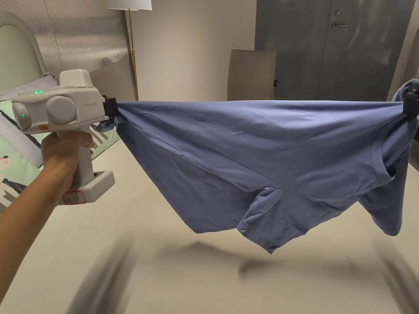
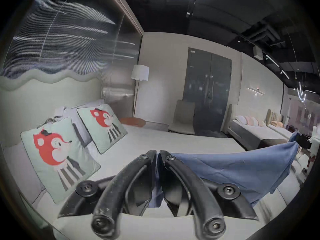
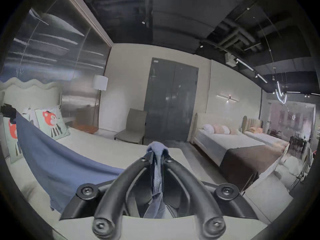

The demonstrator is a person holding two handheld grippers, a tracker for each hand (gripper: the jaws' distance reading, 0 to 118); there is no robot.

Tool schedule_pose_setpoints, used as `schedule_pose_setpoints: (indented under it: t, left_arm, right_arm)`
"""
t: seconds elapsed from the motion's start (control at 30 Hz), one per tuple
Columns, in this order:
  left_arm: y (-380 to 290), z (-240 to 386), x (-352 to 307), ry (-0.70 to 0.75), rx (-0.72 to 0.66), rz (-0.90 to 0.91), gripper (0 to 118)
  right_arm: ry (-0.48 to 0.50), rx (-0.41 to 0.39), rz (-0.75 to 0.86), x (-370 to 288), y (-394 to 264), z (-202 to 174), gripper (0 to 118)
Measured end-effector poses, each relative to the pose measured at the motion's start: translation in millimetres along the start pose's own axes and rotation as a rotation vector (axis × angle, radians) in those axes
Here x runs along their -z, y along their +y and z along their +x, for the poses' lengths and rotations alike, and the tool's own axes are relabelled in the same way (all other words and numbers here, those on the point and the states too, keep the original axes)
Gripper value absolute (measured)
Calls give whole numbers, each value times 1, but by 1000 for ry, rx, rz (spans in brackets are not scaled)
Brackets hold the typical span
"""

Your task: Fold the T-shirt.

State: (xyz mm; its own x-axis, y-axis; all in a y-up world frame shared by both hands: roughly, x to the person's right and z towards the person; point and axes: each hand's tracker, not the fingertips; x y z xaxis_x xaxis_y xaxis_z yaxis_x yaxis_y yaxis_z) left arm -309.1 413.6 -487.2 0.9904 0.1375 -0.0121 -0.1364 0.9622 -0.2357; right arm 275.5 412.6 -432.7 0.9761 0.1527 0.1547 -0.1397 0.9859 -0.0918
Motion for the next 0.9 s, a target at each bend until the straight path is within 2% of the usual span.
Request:
schedule_pose_setpoints:
  t: [0.17,0.37,0.67,0.83,0.9]
  left_arm:
    - [11,3,31,34,5,35,2]
    - [-3,-7,55,50,2,34,2]
    - [-92,-30,59,104,17,-93,2]
    - [-155,-41,39,131,60,-184,2]
    - [-180,-47,26,141,61,-232,2]
  right_arm:
    - [-1,-27,37,20,0,-11,8]
    - [-5,-43,-8,40,-24,-26,8]
    - [8,9,-183,39,-114,-57,8]
    - [5,14,-283,3,-165,-71,8]
    - [14,40,-319,-11,-183,-70,8]
